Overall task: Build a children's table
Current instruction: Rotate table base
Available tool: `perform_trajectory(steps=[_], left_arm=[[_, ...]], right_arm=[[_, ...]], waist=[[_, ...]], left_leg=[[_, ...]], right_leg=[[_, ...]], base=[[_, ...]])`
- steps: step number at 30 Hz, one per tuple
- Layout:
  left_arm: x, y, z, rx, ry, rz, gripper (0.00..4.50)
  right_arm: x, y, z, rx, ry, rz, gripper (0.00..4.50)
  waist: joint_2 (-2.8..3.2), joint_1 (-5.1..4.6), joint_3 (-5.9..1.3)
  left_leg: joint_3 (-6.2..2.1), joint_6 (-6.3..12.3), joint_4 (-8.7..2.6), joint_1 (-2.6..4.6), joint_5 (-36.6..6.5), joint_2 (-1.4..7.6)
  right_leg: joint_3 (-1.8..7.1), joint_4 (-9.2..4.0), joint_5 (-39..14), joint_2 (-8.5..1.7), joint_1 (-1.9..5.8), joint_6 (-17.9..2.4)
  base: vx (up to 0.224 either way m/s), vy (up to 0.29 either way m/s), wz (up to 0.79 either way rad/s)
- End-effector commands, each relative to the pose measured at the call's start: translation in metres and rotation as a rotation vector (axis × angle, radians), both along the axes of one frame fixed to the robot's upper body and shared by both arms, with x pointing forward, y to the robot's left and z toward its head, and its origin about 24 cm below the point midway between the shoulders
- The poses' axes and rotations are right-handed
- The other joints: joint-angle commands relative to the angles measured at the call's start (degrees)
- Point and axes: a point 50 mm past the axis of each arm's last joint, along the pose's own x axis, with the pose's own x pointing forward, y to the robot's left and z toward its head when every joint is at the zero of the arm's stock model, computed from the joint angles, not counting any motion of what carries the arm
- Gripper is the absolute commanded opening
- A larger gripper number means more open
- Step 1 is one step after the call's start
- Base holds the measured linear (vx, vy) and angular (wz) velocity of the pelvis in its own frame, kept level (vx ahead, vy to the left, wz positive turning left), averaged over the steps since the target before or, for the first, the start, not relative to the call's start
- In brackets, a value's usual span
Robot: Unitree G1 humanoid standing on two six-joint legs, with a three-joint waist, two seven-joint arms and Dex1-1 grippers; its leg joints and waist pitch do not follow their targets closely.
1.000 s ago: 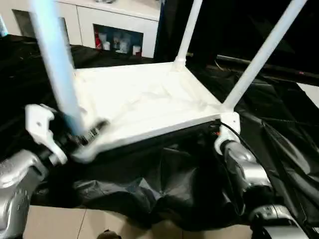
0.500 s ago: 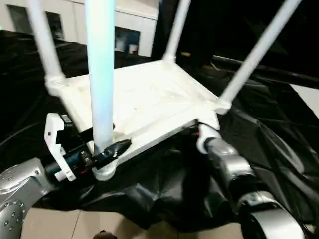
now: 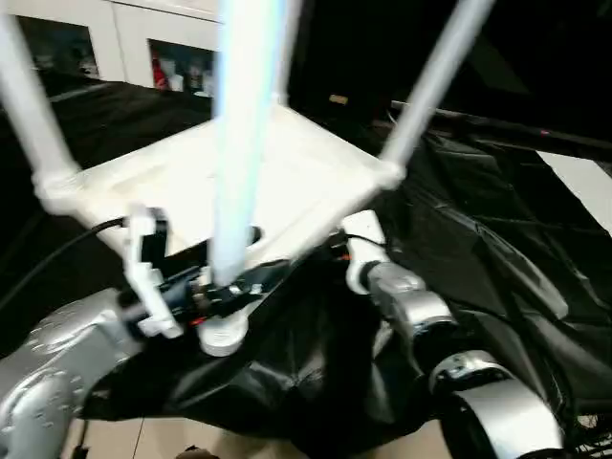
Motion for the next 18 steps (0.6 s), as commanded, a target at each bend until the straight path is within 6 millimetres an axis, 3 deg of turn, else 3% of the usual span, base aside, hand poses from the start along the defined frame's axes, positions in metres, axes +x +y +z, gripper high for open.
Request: perform_trajectory(steps=[1, 2, 3, 6, 9, 11, 14, 15, 16, 17, 18], left_arm=[[-0.001, -0.012, 0.004, -0.018, -0.011, -0.063, 4.47], [0.005, -0.018, 0.004, -0.046, -0.013, -0.075, 4.47], [0.007, -0.02, 0.004, -0.057, -0.015, -0.083, 4.47], [0.015, -0.03, 0.007, -0.098, -0.019, -0.115, 4.47], [0.02, -0.036, 0.009, -0.115, -0.029, -0.125, 4.47], [0.027, -0.043, 0.01, -0.123, -0.039, -0.139, 4.47], [0.029, -0.046, 0.01, -0.123, -0.042, -0.145, 4.47], [0.032, -0.05, 0.01, -0.126, -0.043, -0.155, 4.47], [0.032, -0.05, 0.01, -0.126, -0.043, -0.155, 4.47], [0.037, -0.056, 0.011, -0.127, -0.047, -0.176, 4.47], [0.038, -0.058, 0.011, -0.127, -0.048, -0.184, 4.47]], right_arm=[[0.006, 0.011, 0.014, 0.016, -0.053, 0.058, 3.12], [0.005, 0.016, 0.016, 0.03, -0.057, 0.103, 3.12], [0.004, 0.017, 0.016, 0.035, -0.058, 0.12, 3.12], [0.002, 0.021, 0.017, 0.055, -0.058, 0.177, 3.12], [0.001, 0.022, 0.017, 0.07, -0.058, 0.21, 3.12], [-0.003, 0.025, 0.016, 0.082, -0.053, 0.262, 3.12], [-0.004, 0.026, 0.016, 0.085, -0.052, 0.279, 3.12], [-0.004, 0.026, 0.016, 0.09, -0.05, 0.294, 3.12], [-0.004, 0.026, 0.016, 0.09, -0.05, 0.294, 3.12], [-0.004, 0.025, 0.015, 0.093, -0.048, 0.299, 3.12], [-0.004, 0.024, 0.015, 0.094, -0.048, 0.299, 3.12]], waist=[[2.13, 0.49, -2.83], [3.08, 0.45, -2.87], [2.63, 0.39, -2.91], [2.85, 0.5, -2.78], [2.62, 0.25, -3.01], [2.87, 0.48, -2.98], [2.79, 0.45, -3.0], [3.46, 0.52, -3.01], [3.16, 0.4, -3.06], [3.68, 0.53, -3.01], [3.33, 0.52, -3.04]], left_leg=[[-2.03, -6.68, -4.51, 1.73, -19.0, 3.54], [-2.02, -6.89, -4.53, 1.85, -19.1, 3.52], [-1.82, -6.72, -4.42, 1.98, -19.4, 3.41], [-2.07, -6.89, -4.49, 1.92, -21.0, 3.51], [-2.16, -6.88, -4.46, 1.65, -19.4, 3.63], [-1.99, -6.21, -4.38, 1.75, -18.7, 3.51], [-2.11, -6.19, -4.45, 1.64, -18.5, 3.63], [-2.2, -6.37, -4.44, 1.76, -18.7, 3.61], [-2.07, -6.27, -4.4, 1.81, -18.7, 3.62], [-2.16, -6.31, -4.46, 1.82, -18.6, 3.58], [-2.06, -6.16, -4.39, 1.9, -18.6, 3.56]], right_leg=[[3.48, -4.22, -13.3, -4.73, 1.61, -7.0], [3.51, -4.07, -12.5, -4.68, 1.56, -7.3], [3.43, -4.36, -12.6, -4.49, 1.44, -7.2], [3.5, -4.49, -14.6, -4.8, 1.58, -7.3], [3.45, -4.2, -12.5, -4.88, 1.91, -7.7], [3.51, -4.22, -11.6, -4.87, 1.9, -8.2], [3.43, -4.31, -12.2, -4.94, 2.03, -8.1], [3.43, -4.15, -11.8, -4.96, 1.97, -8.3], [3.42, -4.31, -11.5, -4.84, 1.93, -8.4], [3.4, -4.18, -11.0, -4.88, 1.96, -8.8], [3.36, -4.31, -10.9, -4.8, 1.94, -8.8]], base=[[0.0, 0.0, 0.0], [0.0, 0.0, 0.0], [0.0, 0.0, 0.0], [0.0, 0.0, 0.0], [0.0, 0.0, 0.0], [0.0, 0.0, 0.0], [0.0, 0.0, 0.0], [0.0, 0.0, 0.0], [0.0, 0.0, 0.0], [0.0, 0.0, 0.0], [0.0, 0.0, 0.0]])
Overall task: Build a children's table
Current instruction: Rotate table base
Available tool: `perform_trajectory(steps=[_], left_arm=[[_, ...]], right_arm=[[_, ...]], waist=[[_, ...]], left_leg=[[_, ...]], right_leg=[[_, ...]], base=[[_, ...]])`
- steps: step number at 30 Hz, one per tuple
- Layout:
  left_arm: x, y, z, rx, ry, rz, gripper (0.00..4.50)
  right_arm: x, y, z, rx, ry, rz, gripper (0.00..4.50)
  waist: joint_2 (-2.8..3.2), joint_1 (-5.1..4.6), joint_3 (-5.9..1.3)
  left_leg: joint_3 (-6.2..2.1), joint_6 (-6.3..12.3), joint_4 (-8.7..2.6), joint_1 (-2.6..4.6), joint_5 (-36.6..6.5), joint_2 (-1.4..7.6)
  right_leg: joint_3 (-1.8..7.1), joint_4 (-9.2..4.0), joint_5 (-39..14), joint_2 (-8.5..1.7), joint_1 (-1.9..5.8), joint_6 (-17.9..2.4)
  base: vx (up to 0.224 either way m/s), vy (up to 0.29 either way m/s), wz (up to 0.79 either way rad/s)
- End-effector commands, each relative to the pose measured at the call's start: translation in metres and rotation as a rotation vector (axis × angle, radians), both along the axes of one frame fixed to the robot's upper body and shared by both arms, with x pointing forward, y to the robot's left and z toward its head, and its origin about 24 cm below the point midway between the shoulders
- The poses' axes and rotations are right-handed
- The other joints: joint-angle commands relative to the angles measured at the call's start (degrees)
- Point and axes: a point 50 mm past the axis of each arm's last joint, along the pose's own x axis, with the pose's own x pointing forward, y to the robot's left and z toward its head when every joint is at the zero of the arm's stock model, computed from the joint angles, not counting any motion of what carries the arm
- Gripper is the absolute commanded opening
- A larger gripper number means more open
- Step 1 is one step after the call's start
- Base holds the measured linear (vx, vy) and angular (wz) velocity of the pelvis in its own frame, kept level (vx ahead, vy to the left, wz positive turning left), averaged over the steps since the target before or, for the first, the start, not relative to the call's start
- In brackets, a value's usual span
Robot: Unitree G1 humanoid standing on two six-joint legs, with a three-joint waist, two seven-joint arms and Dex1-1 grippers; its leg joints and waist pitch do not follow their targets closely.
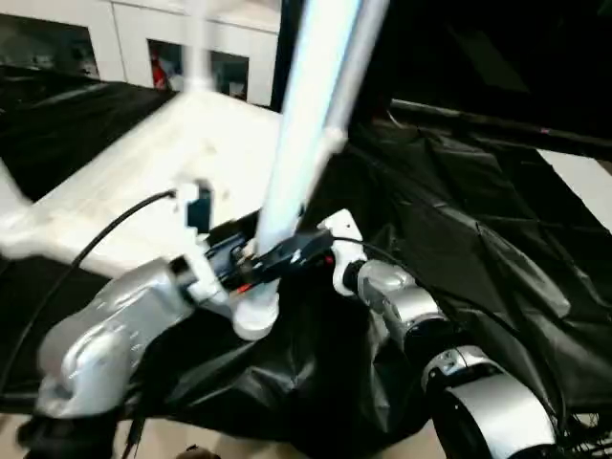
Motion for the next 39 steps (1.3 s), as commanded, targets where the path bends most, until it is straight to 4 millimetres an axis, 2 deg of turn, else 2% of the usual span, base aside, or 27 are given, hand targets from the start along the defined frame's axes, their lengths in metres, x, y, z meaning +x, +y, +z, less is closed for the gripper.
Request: perform_trajectory(steps=[1, 4, 5, 6, 8, 9, 10, 13, 14, 15, 16, 21, 22, 24, 26, 28, 29, 30, 31, 32, 33, 34, 35, 36, 37, 38, 39], left_arm=[[0.002, -0.02, 0.004, -0.003, -0.029, -0.088, 4.47], [0.009, -0.033, 0.006, -0.007, -0.047, -0.121, 4.47], [0.01, -0.033, 0.006, -0.006, -0.048, -0.121, 4.47], [0.011, -0.035, 0.006, -0.005, -0.049, -0.121, 4.47], [0.014, -0.038, 0.005, 0.005, -0.056, -0.113, 4.47], [0.02, -0.041, 0.002, 0.031, -0.063, -0.097, 4.47], [0.022, -0.042, 0.001, 0.037, -0.065, -0.094, 4.47], [0.025, -0.048, 0.002, 0.038, -0.079, -0.099, 4.47], [0.025, -0.052, 0.003, 0.028, -0.083, -0.114, 4.47], [0.025, -0.054, 0.003, 0.027, -0.084, -0.117, 4.47], [0.026, -0.059, 0.004, 0.02, -0.096, -0.123, 4.47], [0.03, -0.073, 0.004, 0.028, -0.129, -0.109, 4.47], [0.031, -0.073, 0.004, 0.029, -0.133, -0.1, 4.47], [0.034, -0.074, 0.001, 0.039, -0.138, -0.077, 4.47], [0.035, -0.074, -0.001, 0.042, -0.144, -0.076, 4.47], [0.037, -0.071, -0.004, 0.07, -0.145, -0.071, 4.47], [0.04, -0.067, -0.007, 0.1, -0.161, -0.052, 4.47], [0.041, -0.065, -0.008, 0.113, -0.174, -0.045, 4.47], [0.043, -0.06, -0.014, 0.178, -0.195, -0.039, 4.47], [0.043, -0.06, -0.014, 0.178, -0.195, -0.039, 4.47], [0.042, -0.049, -0.023, 0.268, -0.211, -0.093, 4.47], [0.042, -0.044, -0.027, 0.314, -0.208, -0.099, 4.47], [0.043, -0.039, -0.03, 0.347, -0.209, -0.105, 4.47], [0.043, -0.038, -0.031, 0.359, -0.209, -0.108, 4.47], [0.044, -0.028, -0.038, 0.452, -0.23, -0.118, 4.47], [0.045, -0.023, -0.04, 0.488, -0.227, -0.128, 4.47], [0.047, -0.017, -0.043, 0.537, -0.237, -0.131, 4.47]], right_arm=[[0.0, 0.009, 0.007, 0.029, -0.025, 0.059, 3.12], [0.0, 0.003, 0.005, 0.021, -0.025, 0.063, 3.12], [0.0, 0.003, 0.005, 0.021, -0.025, 0.064, 3.12], [0.0, 0.003, 0.005, 0.02, -0.026, 0.064, 3.12], [0.0, 0.002, 0.005, 0.018, -0.032, 0.057, 3.12], [0.002, 0.0, 0.006, 0.02, -0.036, 0.042, 3.12], [0.002, -0.001, 0.006, 0.024, -0.036, 0.039, 3.12], [0.002, -0.003, 0.006, 0.033, -0.034, 0.037, 3.12], [0.001, -0.003, 0.005, 0.03, -0.034, 0.043, 3.12], [0.001, -0.003, 0.005, 0.028, -0.034, 0.046, 3.12], [0.0, -0.004, 0.004, 0.031, -0.032, 0.052, 3.12], [0.0, -0.003, 0.005, 0.039, -0.039, 0.062, 3.12], [0.001, -0.003, 0.005, 0.039, -0.04, 0.061, 3.12], [0.002, -0.005, 0.007, 0.032, -0.051, 0.049, 3.12], [0.004, -0.008, 0.007, 0.019, -0.063, 0.027, 3.12], [0.007, -0.014, 0.008, 0.017, -0.076, -0.013, 3.12], [0.009, -0.019, 0.01, 0.028, -0.081, -0.041, 3.12], [0.009, -0.023, 0.01, 0.034, -0.083, -0.053, 3.12], [0.01, -0.032, 0.011, 0.039, -0.092, -0.077, 3.12], [0.01, -0.032, 0.011, 0.039, -0.092, -0.077, 3.12], [0.01, -0.049, 0.011, 0.027, -0.11, -0.099, 3.12], [0.01, -0.056, 0.011, 0.018, -0.118, -0.105, 3.12], [0.01, -0.062, 0.011, 0.009, -0.125, -0.109, 3.12], [0.009, -0.064, 0.011, 0.005, -0.128, -0.111, 3.12], [0.009, -0.078, 0.012, -0.019, -0.143, -0.128, 3.12], [0.009, -0.085, 0.013, -0.033, -0.15, -0.138, 3.12], [0.009, -0.092, 0.014, -0.046, -0.159, -0.139, 3.12]], waist=[[2.72, 0.4, -3.36], [2.67, 0.53, -3.37], [2.97, 0.67, -3.43], [2.74, 0.62, -3.43], [2.77, 0.65, -3.49], [3.05, 0.66, -3.52], [2.82, 0.66, -3.54], [2.96, 0.72, -3.5], [3.4, 0.72, -3.52], [3.21, 0.62, -3.49], [3.44, 0.64, -3.49], [3.21, 0.84, -3.41], [3.71, 0.74, -3.46], [3.84, 0.69, -3.44], [3.69, 0.73, -3.43], [3.81, 0.76, -3.47], [4.54, 0.9, -3.47], [4.17, 0.74, -3.38], [4.35, 0.71, -3.42], [4.35, 0.83, -3.45], [4.63, 0.98, -3.5], [4.54, 1.18, -3.57], [5.15, 1.33, -3.64], [4.88, 1.34, -3.54], [5.17, 1.55, -3.57], [5.16, 1.62, -3.53], [5.47, 1.69, -3.49]], left_leg=[[-2.05, -6.16, -4.54, 1.94, -19.1, 3.58], [-2.06, -6.12, -4.47, 1.97, -19.0, 3.61], [-2.11, -6.26, -4.45, 2.06, -18.9, 3.66], [-2.12, -6.08, -4.49, 1.82, -18.6, 3.63], [-2.07, -5.83, -4.42, 1.87, -17.9, 3.66], [-2.09, -5.43, -4.37, 1.67, -17.1, 3.59], [-1.97, -4.95, -4.24, 1.73, -16.5, 3.6], [-1.97, -4.47, -4.25, 1.66, -15.5, 3.69], [-2.04, -4.56, -4.26, 1.68, -15.5, 3.71], [-1.96, -4.54, -4.3, 1.75, -15.8, 3.73], [-1.99, -4.6, -4.28, 1.76, -16.2, 3.71], [-2.01, -4.18, -4.24, 1.75, -16.7, 3.79], [-2.04, -4.35, -4.28, 1.8, -17.1, 3.82], [-2.08, -4.19, -4.31, 1.79, -17.6, 3.76], [-2.09, -3.75, -4.21, 1.62, -17.4, 3.72], [-2.04, -3.46, -4.15, 1.72, -17.0, 3.74], [-2.14, -3.62, -4.17, 1.76, -17.0, 3.74], [-2.16, -3.43, -4.3, 1.78, -17.7, 3.81], [-2.13, -3.29, -4.28, 1.7, -17.8, 3.76], [-2.09, -3.08, -4.23, 1.75, -17.5, 3.75], [-2.09, -2.69, -4.13, 1.69, -16.3, 3.7], [-1.99, -2.04, -4.06, 1.55, -15.1, 3.7], [-2.09, -1.89, -4.06, 1.6, -14.3, 3.61], [-1.85, -1.37, -3.99, 1.64, -13.2, 3.63], [-1.82, -1.02, -3.92, 1.56, -12.1, 3.56], [-1.75, -0.84, -3.89, 1.59, -12.1, 3.56], [-1.71, -0.9, -3.87, 1.66, -12.4, 3.5]], right_leg=[[3.41, -4.36, -12.1, -4.91, 1.9, -8.5], [3.43, -4.43, -12.8, -5.0, 1.93, -8.5], [3.43, -4.32, -12.4, -5.09, 1.95, -8.6], [3.43, -4.36, -12.0, -5.11, 2.14, -8.8], [3.43, -4.33, -11.1, -5.13, 2.15, -9.1], [3.49, -4.23, -10.2, -5.22, 2.38, -9.4], [3.5, -4.26, -9.9, -5.25, 2.4, -9.6], [3.45, -4.19, -9.5, -5.28, 2.5, -10.1], [3.42, -4.05, -9.0, -5.29, 2.51, -10.5], [3.38, -4.18, -9.1, -5.17, 2.41, -10.6], [3.39, -4.15, -9.0, -5.19, 2.47, -10.9], [3.42, -4.45, -10.6, -5.39, 2.51, -10.7], [3.41, -4.52, -10.3, -5.34, 2.51, -10.8], [3.38, -4.55, -10.0, -5.25, 2.49, -11.1], [3.41, -4.59, -10.6, -5.45, 2.61, -11.3], [3.38, -4.57, -10.9, -5.41, 2.53, -11.4], [3.38, -4.44, -10.5, -5.47, 2.55, -11.6], [3.29, -4.66, -10.7, -5.26, 2.46, -11.5], [3.32, -4.61, -10.5, -5.33, 2.61, -11.7], [3.35, -4.62, -10.3, -5.34, 2.61, -11.5], [3.4, -4.37, -9.5, -5.44, 2.73, -11.8], [3.46, -4.25, -8.7, -5.46, 2.85, -11.6], [3.4, -4.05, -7.8, -5.39, 2.87, -11.7], [3.4, -4.09, -6.3, -5.27, 2.81, -12.0], [3.41, -3.98, -5.6, -5.34, 2.96, -12.5], [3.44, -4.13, -5.8, -5.35, 2.92, -12.4], [3.43, -4.14, -7.0, -5.31, 2.89, -12.4]], base=[[0.0, 0.0, 0.0], [0.0, 0.0, 0.0], [0.0, 0.0, 0.0], [0.0, 0.0, 0.0], [0.0, 0.0, 0.0], [0.0, 0.0, 0.0], [0.0, 0.0, 0.0], [0.0, 0.0, 0.0], [0.0, 0.0, 0.0], [0.0, 0.0, 0.0], [0.0, 0.0, 0.0], [0.0, 0.0, 0.0], [0.0, 0.0, 0.0], [0.0, 0.0, 0.0], [0.0, 0.0, 0.0], [0.0, 0.0, 0.0], [0.0, 0.0, 0.0], [0.0, 0.0, 0.0], [0.0, 0.0, 0.0], [0.0, 0.0, 0.0], [0.0, 0.0, 0.0], [0.0, 0.0, 0.0], [0.0, 0.0, 0.0], [0.0, 0.0, 0.0], [0.0, 0.0, 0.0], [0.0, 0.0, 0.0], [0.0, 0.0, 0.0]])
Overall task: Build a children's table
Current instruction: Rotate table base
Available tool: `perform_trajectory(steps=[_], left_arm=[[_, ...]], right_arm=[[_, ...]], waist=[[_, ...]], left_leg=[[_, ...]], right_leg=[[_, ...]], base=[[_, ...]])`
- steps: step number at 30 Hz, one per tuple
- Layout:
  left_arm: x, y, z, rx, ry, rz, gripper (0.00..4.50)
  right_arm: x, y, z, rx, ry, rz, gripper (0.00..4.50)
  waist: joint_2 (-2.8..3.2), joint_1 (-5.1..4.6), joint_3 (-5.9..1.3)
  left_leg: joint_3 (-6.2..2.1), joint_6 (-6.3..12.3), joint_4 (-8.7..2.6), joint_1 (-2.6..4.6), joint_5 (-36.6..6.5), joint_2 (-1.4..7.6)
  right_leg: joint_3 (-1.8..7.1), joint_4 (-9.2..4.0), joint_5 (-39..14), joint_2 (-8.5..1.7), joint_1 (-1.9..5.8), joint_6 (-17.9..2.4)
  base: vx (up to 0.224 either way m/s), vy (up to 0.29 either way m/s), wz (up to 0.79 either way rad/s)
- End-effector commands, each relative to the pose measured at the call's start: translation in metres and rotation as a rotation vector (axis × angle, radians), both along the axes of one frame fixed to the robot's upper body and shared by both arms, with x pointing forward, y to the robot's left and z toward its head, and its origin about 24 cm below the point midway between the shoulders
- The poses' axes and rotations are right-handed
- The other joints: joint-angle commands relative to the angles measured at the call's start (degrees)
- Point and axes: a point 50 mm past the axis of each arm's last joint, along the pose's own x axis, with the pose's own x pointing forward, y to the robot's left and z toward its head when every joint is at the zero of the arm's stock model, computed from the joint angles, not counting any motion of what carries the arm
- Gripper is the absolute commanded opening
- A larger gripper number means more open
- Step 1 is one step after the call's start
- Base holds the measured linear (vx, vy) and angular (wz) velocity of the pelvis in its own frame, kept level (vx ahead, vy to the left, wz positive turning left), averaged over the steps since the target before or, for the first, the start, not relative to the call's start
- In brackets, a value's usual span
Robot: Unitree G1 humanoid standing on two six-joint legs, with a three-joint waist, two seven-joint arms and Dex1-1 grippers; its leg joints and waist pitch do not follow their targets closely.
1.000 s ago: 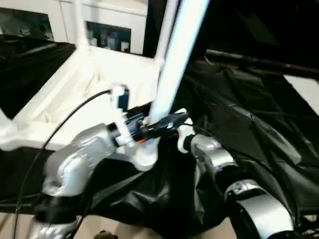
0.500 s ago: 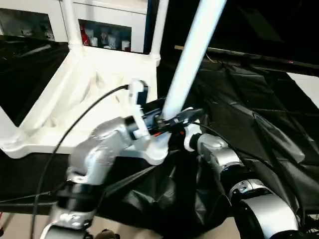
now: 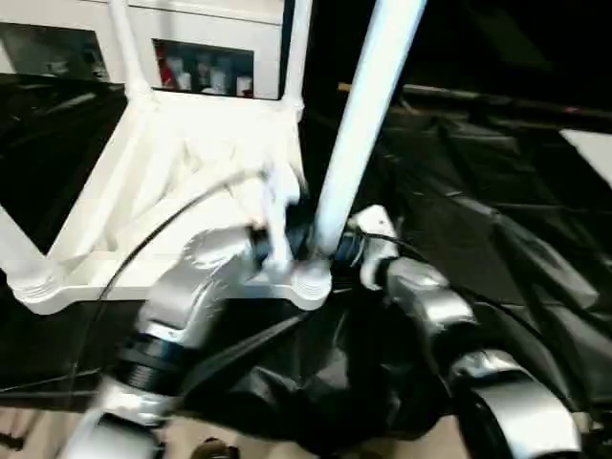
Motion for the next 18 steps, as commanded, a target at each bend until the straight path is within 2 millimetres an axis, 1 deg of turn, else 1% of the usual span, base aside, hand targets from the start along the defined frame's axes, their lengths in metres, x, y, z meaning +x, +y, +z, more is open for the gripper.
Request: perform_trajectory(steps=[1, 2, 3, 4, 5, 6, 7, 8, 9, 10, 12, 13, 14, 15, 16, 17, 18], left_arm=[[0.002, 0.005, -0.005, 0.1, -0.03, -0.03, 4.47], [0.004, 0.013, -0.01, 0.163, -0.032, -0.044, 4.47], [0.004, 0.016, -0.012, 0.192, -0.031, -0.065, 4.3], [0.005, 0.019, -0.013, 0.212, -0.035, -0.077, 4.11], [0.006, 0.022, -0.015, 0.234, -0.04, -0.084, 4.11], [0.007, 0.024, -0.016, 0.251, -0.039, -0.088, 4.11], [0.01, 0.029, -0.019, 0.293, -0.048, -0.089, 4.08], [0.01, 0.029, -0.019, 0.293, -0.048, -0.089, 3.96], [0.011, 0.031, -0.02, 0.315, -0.042, -0.107, 3.8], [0.011, 0.031, -0.02, 0.315, -0.042, -0.107, 3.69], [0.017, 0.034, -0.022, 0.351, -0.063, -0.105, 3.69], [0.019, 0.035, -0.023, 0.36, -0.074, -0.097, 3.64], [0.02, 0.036, -0.024, 0.365, -0.078, -0.097, 3.49], [0.021, 0.036, -0.024, 0.367, -0.079, -0.101, 3.33], [0.022, 0.037, -0.025, 0.371, -0.067, -0.106, 3.25], [0.023, 0.041, -0.026, 0.385, -0.042, -0.122, 3.23], [0.023, 0.041, -0.026, 0.385, -0.042, -0.122, 3.23]], right_arm=[[0.001, -0.016, 0.007, -0.017, -0.04, -0.011, 3.12], [0.0, -0.023, 0.009, -0.043, -0.049, 0.005, 3.12], [-0.002, -0.026, 0.01, -0.055, -0.052, 0.022, 3.12], [-0.003, -0.028, 0.011, -0.063, -0.053, 0.04, 3.12], [-0.006, -0.03, 0.012, -0.075, -0.057, 0.061, 3.12], [-0.008, -0.033, 0.012, -0.087, -0.058, 0.086, 3.12], [-0.015, -0.035, 0.013, -0.107, -0.053, 0.146, 3.12], [-0.015, -0.035, 0.013, -0.107, -0.053, 0.146, 3.12], [-0.02, -0.037, 0.013, -0.131, -0.046, 0.2, 3.12], [-0.02, -0.037, 0.013, -0.131, -0.046, 0.2, 3.12], [-0.03, -0.042, 0.012, -0.203, -0.032, 0.292, 3.12], [-0.032, -0.042, 0.012, -0.217, -0.027, 0.31, 3.12], [-0.033, -0.042, 0.013, -0.223, -0.028, 0.328, 3.12], [-0.034, -0.042, 0.014, -0.226, -0.029, 0.338, 3.12], [-0.036, -0.04, 0.016, -0.221, -0.027, 0.362, 3.12], [-0.039, -0.038, 0.021, -0.21, -0.025, 0.398, 3.12], [-0.039, -0.038, 0.021, -0.21, -0.025, 0.398, 3.12]], waist=[[1.2, 0.39, -4.37], [1.57, 0.42, -4.34], [1.52, 0.46, -4.37], [1.66, 0.5, -4.36], [1.67, 0.61, -4.37], [1.67, 0.63, -4.45], [1.59, 0.76, -4.41], [1.54, 0.86, -4.46], [1.55, 1.15, -4.51], [1.49, 1.32, -4.55], [1.59, 1.53, -4.47], [1.48, 1.59, -4.47], [1.72, 1.59, -4.44], [1.55, 1.55, -4.38], [1.74, 1.66, -4.4], [1.48, 1.72, -4.4], [1.51, 1.86, -4.47]], left_leg=[[-1.73, -0.99, -3.94, 1.77, -13.3, 3.34], [-1.77, -1.27, -3.98, 1.76, -13.6, 3.36], [-1.77, -1.56, -4.01, 1.95, -14.5, 3.37], [-1.87, -1.78, -4.08, 1.88, -15.1, 3.42], [-1.84, -1.72, -4.08, 1.9, -15.4, 3.39], [-1.92, -1.76, -4.09, 1.89, -15.2, 3.51], [-1.87, -1.44, -4.11, 1.91, -15.1, 3.4], [-1.86, -1.18, -4.05, 1.84, -14.9, 3.36], [-1.85, -0.93, -4.02, 1.78, -14.3, 3.43], [-1.83, -0.7, -4.0, 1.79, -13.7, 3.54], [-1.83, -0.59, -3.95, 1.77, -13.9, 3.51], [-1.83, -0.6, -3.91, 1.76, -14.4, 3.48], [-1.89, -0.65, -3.91, 1.81, -14.9, 3.48], [-1.86, -0.58, -3.95, 1.73, -15.1, 3.46], [-1.94, -0.66, -3.92, 1.8, -15.3, 3.49], [-1.95, -0.35, -3.99, 1.69, -15.0, 3.48], [-1.94, -0.21, -3.95, 1.67, -14.7, 3.51]], right_leg=[[3.51, -4.44, -9.3, -5.29, 2.83, -11.6], [3.57, -4.41, -10.0, -5.38, 2.81, -11.4], [3.53, -4.62, -11.5, -5.29, 2.66, -11.0], [3.55, -4.71, -12.1, -5.37, 2.72, -11.0], [3.57, -4.8, -12.1, -5.3, 2.7, -10.8], [3.58, -4.6, -11.4, -5.4, 2.71, -11.0], [3.5, -4.7, -11.0, -5.16, 2.69, -10.9], [3.52, -4.63, -10.5, -5.15, 2.83, -10.9], [3.52, -4.57, -9.9, -5.37, 2.86, -11.2], [3.52, -4.41, -9.2, -5.39, 2.85, -11.4], [3.42, -4.53, -9.7, -5.41, 2.81, -11.6], [3.46, -4.62, -10.4, -5.51, 2.87, -11.4], [3.48, -4.74, -11.6, -5.6, 2.77, -11.3], [3.49, -4.94, -12.1, -5.57, 2.79, -11.1], [3.49, -4.98, -12.5, -5.65, 2.78, -11.0], [3.42, -4.91, -12.3, -5.45, 2.87, -10.9], [3.41, -4.81, -12.0, -5.5, 2.89, -10.8]], base=[[0.0, 0.0, 0.0], [0.0, 0.0, 0.0], [0.0, 0.0, 0.0], [0.0, 0.0, 0.0], [0.0, 0.0, 0.0], [0.0, 0.0, 0.0], [0.0, 0.0, 0.0], [0.0, 0.0, 0.0], [0.0, 0.0, 0.0], [0.0, 0.0, 0.0], [0.0, 0.0, 0.0], [0.0, 0.0, 0.0], [0.0, 0.0, 0.0], [0.0, 0.0, 0.0], [0.0, 0.0, 0.0], [0.0, 0.0, 0.0], [0.0, 0.0, 0.0]])
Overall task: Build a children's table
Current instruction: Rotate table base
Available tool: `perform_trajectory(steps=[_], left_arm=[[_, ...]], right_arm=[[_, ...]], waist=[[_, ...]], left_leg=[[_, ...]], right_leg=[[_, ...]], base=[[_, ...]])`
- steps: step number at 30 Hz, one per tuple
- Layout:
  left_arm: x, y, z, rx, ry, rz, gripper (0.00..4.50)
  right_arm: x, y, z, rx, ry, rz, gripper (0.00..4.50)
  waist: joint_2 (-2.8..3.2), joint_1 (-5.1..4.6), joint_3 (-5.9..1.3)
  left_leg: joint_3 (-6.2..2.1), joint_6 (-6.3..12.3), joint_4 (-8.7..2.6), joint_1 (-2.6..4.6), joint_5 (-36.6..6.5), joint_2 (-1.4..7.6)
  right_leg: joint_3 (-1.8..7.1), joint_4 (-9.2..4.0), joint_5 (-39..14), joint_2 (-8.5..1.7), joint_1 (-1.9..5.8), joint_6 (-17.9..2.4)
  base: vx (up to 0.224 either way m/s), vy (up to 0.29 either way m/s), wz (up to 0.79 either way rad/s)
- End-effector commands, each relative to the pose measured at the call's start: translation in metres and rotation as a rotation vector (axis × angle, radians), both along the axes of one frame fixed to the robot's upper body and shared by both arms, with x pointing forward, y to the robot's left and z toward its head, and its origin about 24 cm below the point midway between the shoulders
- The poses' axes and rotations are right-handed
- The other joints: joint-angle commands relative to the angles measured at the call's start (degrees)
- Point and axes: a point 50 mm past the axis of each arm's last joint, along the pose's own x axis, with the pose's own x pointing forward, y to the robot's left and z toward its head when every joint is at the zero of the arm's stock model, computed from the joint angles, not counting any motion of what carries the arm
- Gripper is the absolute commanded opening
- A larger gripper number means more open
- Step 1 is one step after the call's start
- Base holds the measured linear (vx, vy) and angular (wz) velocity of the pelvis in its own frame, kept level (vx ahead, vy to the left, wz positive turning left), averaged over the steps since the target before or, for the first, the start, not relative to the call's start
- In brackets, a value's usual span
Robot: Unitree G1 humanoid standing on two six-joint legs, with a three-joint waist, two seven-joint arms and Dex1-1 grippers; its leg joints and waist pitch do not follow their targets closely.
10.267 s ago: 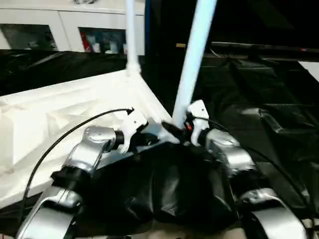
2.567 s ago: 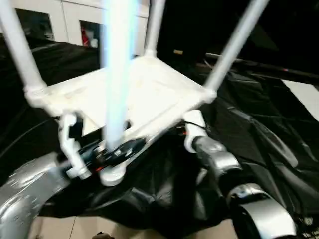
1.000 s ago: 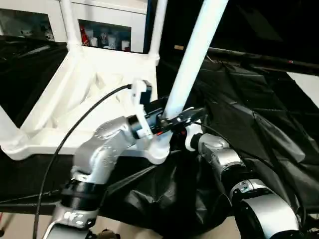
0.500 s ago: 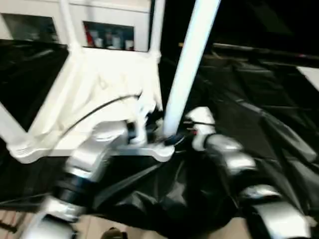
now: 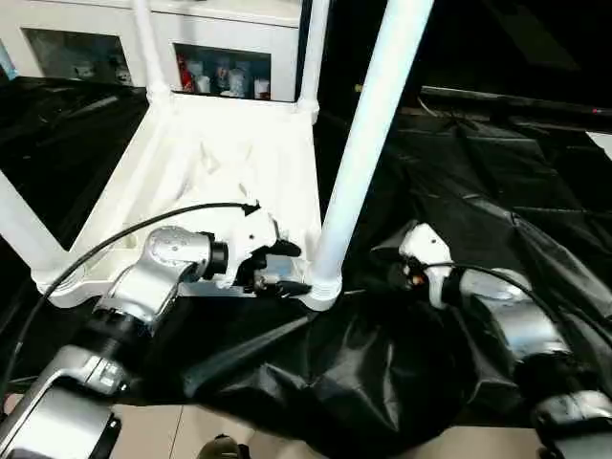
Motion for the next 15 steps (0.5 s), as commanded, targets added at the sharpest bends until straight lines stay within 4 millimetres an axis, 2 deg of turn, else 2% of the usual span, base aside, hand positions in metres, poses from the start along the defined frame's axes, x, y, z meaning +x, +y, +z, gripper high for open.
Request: perform_trajectory(steps=[1, 3, 5, 7, 11, 12, 15], left_arm=[[0.003, -0.001, 0.004, 0.024, -0.007, -0.031, 3.0], [0.004, 0.001, 0.004, 0.03, -0.006, -0.031, 2.8], [0.005, 0.005, 0.004, 0.041, 0.032, -0.052, 2.75], [0.005, 0.007, 0.003, 0.062, 0.055, -0.074, 2.43], [0.004, 0.008, 0.0, 0.094, 0.081, -0.103, 2.21], [0.003, 0.009, 0.0, 0.102, 0.087, -0.11, 1.92], [0.002, 0.01, -0.001, 0.116, 0.094, -0.114, 1.81]], right_arm=[[-0.002, 0.0, 0.005, -0.01, 0.003, 0.031, 3.12], [-0.003, 0.001, 0.006, -0.01, 0.004, 0.038, 3.12], [-0.006, 0.002, 0.008, -0.011, 0.012, 0.062, 3.12], [-0.008, 0.001, 0.008, -0.021, 0.027, 0.074, 3.12], [-0.012, -0.003, 0.008, -0.051, 0.042, 0.088, 3.12], [-0.012, -0.004, 0.007, -0.055, 0.045, 0.086, 3.12], [-0.013, -0.006, 0.007, -0.061, 0.047, 0.082, 3.12]], waist=[[1.56, 0.37, -4.53], [1.28, 0.3, -4.54], [1.37, 0.41, -4.52], [1.39, 0.56, -4.49], [1.45, 0.81, -4.46], [1.48, 0.91, -4.43], [1.38, 1.04, -4.45]], left_leg=[[-2.12, -0.32, -4.08, 1.6, -14.5, 3.66], [-2.03, -0.29, -4.02, 1.67, -14.8, 3.63], [-1.98, -0.19, -3.96, 1.67, -14.7, 3.54], [-1.98, -0.21, -4.01, 1.74, -14.9, 3.67], [-2.0, -0.48, -3.98, 1.8, -15.1, 3.73], [-2.02, -0.5, -4.03, 1.8, -15.1, 3.78], [-2.02, -0.61, -3.98, 1.81, -15.4, 3.74]], right_leg=[[3.39, -4.6, -11.2, -5.65, 2.74, -11.4], [3.35, -4.68, -10.7, -5.62, 2.68, -12.1], [3.37, -4.8, -10.9, -5.64, 2.73, -12.1], [3.35, -4.81, -11.7, -5.7, 2.69, -12.0], [3.42, -4.91, -12.2, -5.86, 2.67, -12.2], [3.4, -4.85, -12.2, -5.81, 2.66, -12.0], [3.38, -4.83, -12.4, -5.93, 2.65, -12.2]], base=[[0.0, 0.0, 0.0], [0.0, 0.0, 0.0], [0.0, 0.0, 0.0], [0.0, 0.0, 0.0], [0.0, 0.0, 0.0], [0.0, 0.0, 0.0], [0.0, 0.0, 0.0]])
